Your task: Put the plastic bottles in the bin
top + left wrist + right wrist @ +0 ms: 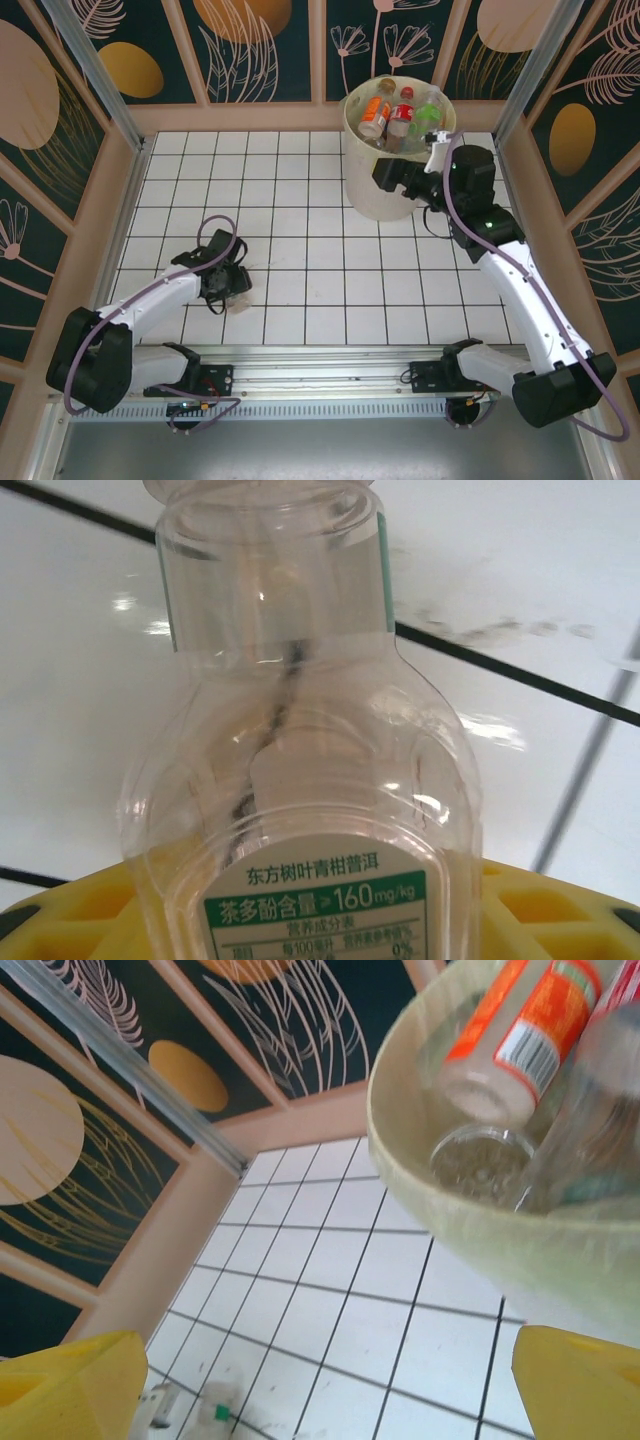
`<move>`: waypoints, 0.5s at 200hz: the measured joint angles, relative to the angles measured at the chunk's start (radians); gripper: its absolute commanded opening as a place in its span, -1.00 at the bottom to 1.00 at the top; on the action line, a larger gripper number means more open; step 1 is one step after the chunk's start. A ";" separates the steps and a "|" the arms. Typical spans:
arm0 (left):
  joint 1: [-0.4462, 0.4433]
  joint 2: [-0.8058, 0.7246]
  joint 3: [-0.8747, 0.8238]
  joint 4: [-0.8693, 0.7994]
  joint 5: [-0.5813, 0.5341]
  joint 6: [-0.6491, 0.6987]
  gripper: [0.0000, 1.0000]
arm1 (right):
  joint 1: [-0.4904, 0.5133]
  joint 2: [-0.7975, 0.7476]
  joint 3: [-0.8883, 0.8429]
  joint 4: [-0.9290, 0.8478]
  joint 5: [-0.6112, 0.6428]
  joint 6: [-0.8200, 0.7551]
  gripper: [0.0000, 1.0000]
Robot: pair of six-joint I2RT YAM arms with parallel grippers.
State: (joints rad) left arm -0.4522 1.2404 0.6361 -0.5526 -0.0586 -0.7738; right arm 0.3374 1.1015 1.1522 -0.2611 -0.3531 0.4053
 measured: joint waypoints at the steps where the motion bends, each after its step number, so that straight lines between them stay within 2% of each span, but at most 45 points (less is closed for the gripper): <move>1: -0.003 0.000 0.001 0.002 0.001 0.001 0.09 | 0.000 0.000 -0.002 0.000 -0.001 0.002 0.88; 49: -0.123 -0.064 0.076 0.262 0.134 0.097 0.12 | 0.019 -0.013 -0.140 0.070 -0.126 0.116 0.86; 100: -0.173 -0.067 0.117 0.505 0.347 0.220 0.23 | 0.055 0.000 -0.174 0.171 -0.222 0.183 0.84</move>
State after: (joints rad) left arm -0.6254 1.1736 0.7532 -0.0471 0.2886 -0.5533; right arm 0.3927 1.1011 0.9787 -0.0898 -0.5751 0.5884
